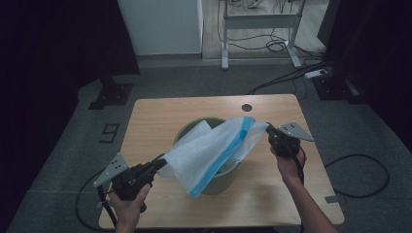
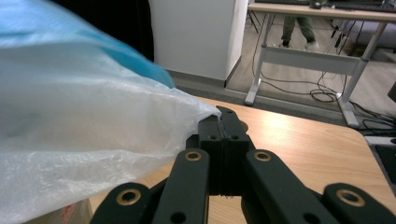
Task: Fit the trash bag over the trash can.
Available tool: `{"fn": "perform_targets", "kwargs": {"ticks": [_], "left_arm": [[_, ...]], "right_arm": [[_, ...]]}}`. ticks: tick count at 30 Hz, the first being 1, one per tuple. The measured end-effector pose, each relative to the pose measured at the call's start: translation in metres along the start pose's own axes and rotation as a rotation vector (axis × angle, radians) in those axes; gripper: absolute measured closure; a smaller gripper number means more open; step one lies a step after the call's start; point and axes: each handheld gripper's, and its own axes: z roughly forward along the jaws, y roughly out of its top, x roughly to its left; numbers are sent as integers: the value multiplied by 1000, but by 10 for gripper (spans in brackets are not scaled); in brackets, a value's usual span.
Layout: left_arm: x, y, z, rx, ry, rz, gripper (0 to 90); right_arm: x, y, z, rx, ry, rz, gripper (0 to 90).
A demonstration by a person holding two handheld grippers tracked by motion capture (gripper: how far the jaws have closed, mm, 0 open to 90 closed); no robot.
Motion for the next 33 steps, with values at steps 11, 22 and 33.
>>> {"fn": "perform_targets", "kwargs": {"ticks": [11,22,33], "left_arm": [[-2,-25,-1,64,-43,32,616],[-24,18,-18,45,-59,134,429],[-37,33,51,156,-69,126,349]], "right_arm": [[1,-5,8,7,-11,6,886],[-1,0,-4,-37,-14,-8,881],[-1,1,-5,-41,-12,-19,876]]}}
